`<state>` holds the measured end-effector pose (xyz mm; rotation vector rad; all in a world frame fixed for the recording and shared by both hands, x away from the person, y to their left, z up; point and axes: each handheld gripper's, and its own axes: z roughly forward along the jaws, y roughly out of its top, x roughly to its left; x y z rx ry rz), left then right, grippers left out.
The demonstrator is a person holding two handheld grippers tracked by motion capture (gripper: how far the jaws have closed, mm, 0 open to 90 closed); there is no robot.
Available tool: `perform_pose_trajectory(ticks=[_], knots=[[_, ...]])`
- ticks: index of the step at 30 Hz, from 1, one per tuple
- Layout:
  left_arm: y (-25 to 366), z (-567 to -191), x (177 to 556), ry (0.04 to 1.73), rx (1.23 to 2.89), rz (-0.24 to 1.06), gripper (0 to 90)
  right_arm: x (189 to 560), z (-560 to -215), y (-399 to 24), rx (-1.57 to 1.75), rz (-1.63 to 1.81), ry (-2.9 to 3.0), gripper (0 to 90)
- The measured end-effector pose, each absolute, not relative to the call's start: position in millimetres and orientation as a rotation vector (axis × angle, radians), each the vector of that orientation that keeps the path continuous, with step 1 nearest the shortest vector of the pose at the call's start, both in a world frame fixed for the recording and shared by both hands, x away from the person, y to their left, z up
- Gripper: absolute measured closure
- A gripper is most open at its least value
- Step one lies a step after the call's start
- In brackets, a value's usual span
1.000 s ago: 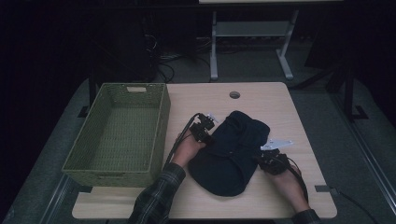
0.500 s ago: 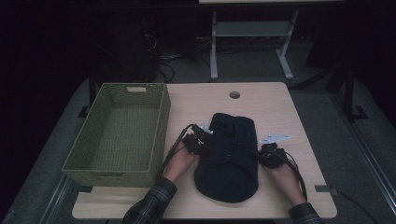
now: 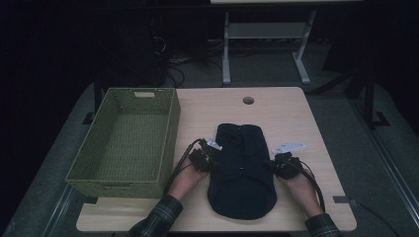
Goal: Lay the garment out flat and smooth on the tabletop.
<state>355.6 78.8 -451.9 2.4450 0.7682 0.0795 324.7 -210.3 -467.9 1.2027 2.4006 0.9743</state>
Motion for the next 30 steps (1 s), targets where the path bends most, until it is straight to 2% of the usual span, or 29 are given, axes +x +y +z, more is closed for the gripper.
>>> perform_pose_trajectory(ticks=[23, 26, 30], knots=[[77.7, -453.4, 315.4, 0.694, 2.436, 0.015, 90.0, 280.6, -465.9, -217.6, 1.135, 0.962, 2.452, 89.4], [76.2, -453.4, 310.9, 0.689, 2.438, 0.018, 90.0, 276.5, -465.9, -219.6, 1.133, 0.968, 2.454, 87.8], [76.4, -453.8, 310.9, 0.702, 2.426, 0.009, 90.0, 276.2, -465.0, -221.4, 1.154, 0.985, 2.467, 80.4]])
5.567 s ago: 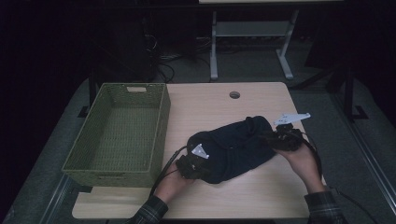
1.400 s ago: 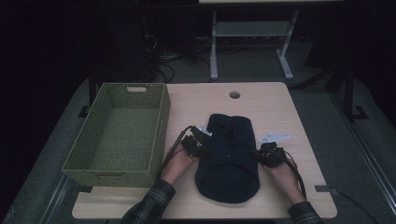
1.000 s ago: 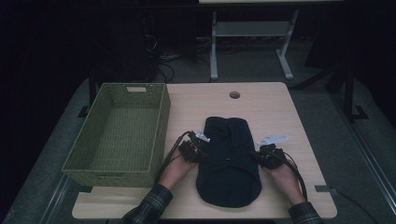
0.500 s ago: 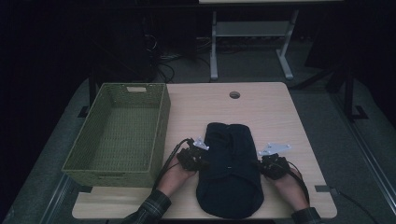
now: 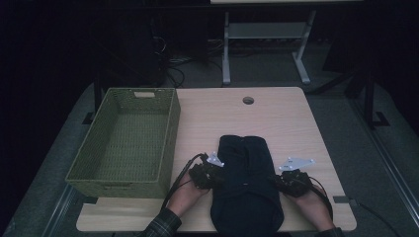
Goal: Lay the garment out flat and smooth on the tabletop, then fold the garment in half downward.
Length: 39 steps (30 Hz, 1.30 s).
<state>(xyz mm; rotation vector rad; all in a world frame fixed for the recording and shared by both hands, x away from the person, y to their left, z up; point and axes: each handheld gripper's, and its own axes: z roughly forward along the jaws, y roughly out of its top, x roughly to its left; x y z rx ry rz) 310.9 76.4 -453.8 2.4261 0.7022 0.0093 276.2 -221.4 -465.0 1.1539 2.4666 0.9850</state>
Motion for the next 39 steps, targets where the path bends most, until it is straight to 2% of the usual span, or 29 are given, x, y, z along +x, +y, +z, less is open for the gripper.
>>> perform_pose_trajectory(ticks=[3, 8, 11, 14, 20, 24, 29, 39], knots=[[77.1, -453.9, 311.5, 0.704, 2.42, -0.003, 89.6, 278.1, -464.7, -223.5, 1.163, 1.011, 2.475, 67.6], [77.4, -452.2, 311.9, 0.699, 2.413, -0.031, 78.6, 281.3, -459.6, -227.0, 1.197, 1.05, 2.47, 47.8], [76.7, -450.4, 310.9, 0.69, 2.413, -0.015, 71.6, 282.4, -456.4, -226.7, 1.192, 1.035, 2.476, 43.1], [76.8, -449.3, 311.2, 0.695, 2.406, -0.016, 60.5, 282.9, -453.7, -225.6, 1.183, 1.011, 2.473, 37.8], [78.0, -441.8, 315.8, 0.67, 2.419, 0.019, 45.4, 288.1, -445.3, -226.6, 1.167, 1.032, 2.473, 35.2], [79.8, -436.1, 321.2, 0.671, 2.414, 0.028, 40.1, 294.3, -443.8, -225.5, 1.186, 1.037, 2.482, 36.1], [81.2, -429.4, 330.3, 0.678, 2.403, 0.03, 37.3, 302.1, -438.6, -223.2, 1.177, 1.039, 2.498, 38.2], [79.2, -419.4, 350.7, 0.705, 2.383, 0.031, 37.5, 323.9, -426.5, -223.5, 1.164, 1.072, 2.506, 38.5]])
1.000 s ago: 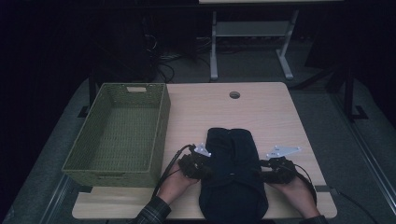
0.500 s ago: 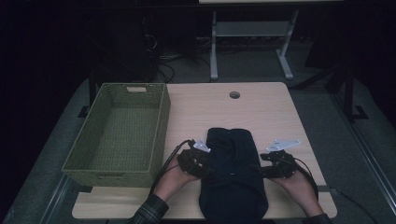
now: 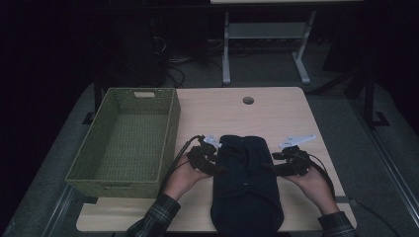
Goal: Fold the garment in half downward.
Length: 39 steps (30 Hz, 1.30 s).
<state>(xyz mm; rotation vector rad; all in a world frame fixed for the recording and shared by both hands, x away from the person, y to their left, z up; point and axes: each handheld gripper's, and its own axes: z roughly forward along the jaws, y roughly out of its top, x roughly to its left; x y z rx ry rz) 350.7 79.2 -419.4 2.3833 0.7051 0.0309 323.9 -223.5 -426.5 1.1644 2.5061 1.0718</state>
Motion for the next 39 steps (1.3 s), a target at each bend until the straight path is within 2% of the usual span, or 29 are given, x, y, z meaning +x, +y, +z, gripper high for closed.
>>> perform_pose_trajectory(ticks=[11, 20, 28, 31, 39], knots=[[76.8, -409.3, 367.9, 0.73, 2.359, 0.084, 36.6, 346.9, -415.4, -229.7, 1.185, 1.072, 2.487, 33.5], [75.6, -399.3, 389.4, 0.765, 2.333, 0.117, 37.7, 368.0, -401.0, -232.2, 1.163, 1.072, 2.477, 41.0], [73.4, -396.4, 415.1, 0.792, 2.32, 0.172, 46.8, 390.4, -397.1, -233.0, 1.171, 1.043, 2.473, 45.1], [72.5, -396.9, 427.0, 0.805, 2.32, 0.185, 50.3, 398.9, -398.4, -232.8, 1.178, 1.045, 2.474, 45.8], [67.8, -408.8, 448.3, 0.819, 2.33, 0.189, 52.4, 418.9, -415.5, -231.2, 1.21, 1.071, 2.477, 50.5]])
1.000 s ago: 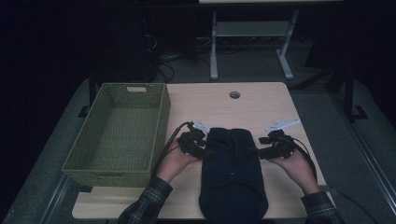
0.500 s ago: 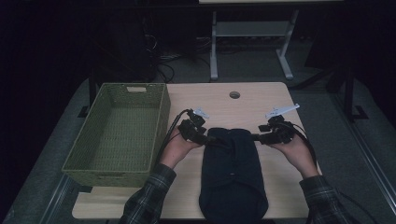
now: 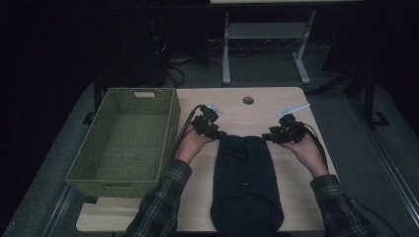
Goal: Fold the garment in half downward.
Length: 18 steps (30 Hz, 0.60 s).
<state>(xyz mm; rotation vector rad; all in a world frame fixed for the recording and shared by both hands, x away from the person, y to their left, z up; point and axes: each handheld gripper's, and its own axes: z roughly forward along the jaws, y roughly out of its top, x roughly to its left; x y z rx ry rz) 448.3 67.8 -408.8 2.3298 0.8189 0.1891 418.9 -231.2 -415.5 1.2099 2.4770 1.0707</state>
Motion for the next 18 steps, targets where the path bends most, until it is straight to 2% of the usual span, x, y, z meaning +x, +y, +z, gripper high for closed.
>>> perform_pose_trajectory(ticks=[18], knots=[[61.8, -443.4, 464.4, 0.859, 2.396, 0.144, 52.8, 441.3, -454.4, -228.7, 1.295, 1.043, 2.505, 54.3]])
